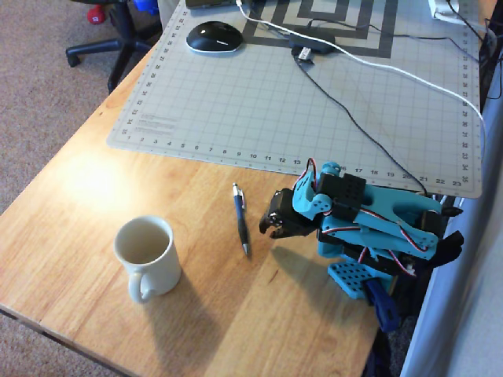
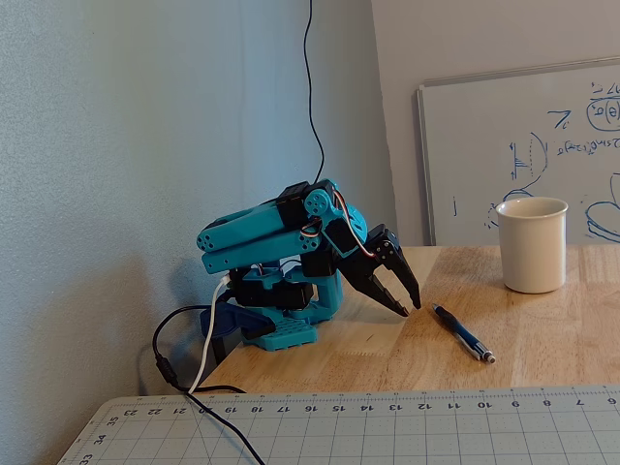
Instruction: Grasp a pen and put it in a mug.
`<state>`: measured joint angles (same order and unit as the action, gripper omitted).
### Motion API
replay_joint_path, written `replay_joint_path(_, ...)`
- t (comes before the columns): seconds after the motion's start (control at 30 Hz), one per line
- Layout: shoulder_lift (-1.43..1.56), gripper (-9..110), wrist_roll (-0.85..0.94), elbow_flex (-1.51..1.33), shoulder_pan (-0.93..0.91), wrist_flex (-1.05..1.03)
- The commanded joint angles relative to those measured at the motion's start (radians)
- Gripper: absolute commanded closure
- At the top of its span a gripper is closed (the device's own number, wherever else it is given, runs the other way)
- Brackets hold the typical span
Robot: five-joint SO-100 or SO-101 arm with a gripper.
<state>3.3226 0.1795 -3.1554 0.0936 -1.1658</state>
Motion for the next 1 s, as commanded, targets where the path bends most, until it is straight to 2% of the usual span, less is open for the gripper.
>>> replay_joint_path(0.0,0.021,94,0.011,0.015,-0.006,-0.002)
replay_joint_path(0.27,0.003,94,0.026,0.031,0.003,-0.002)
replay_joint_path(0.57,-0.023,87,0.028,0.075,0.002,0.000)
replay_joint_path(0.73,-0.285,87,0.034,0.250,0.008,-0.002)
replay_joint_path(0.97,-0.693,87,0.144,0.578,0.025,-0.002)
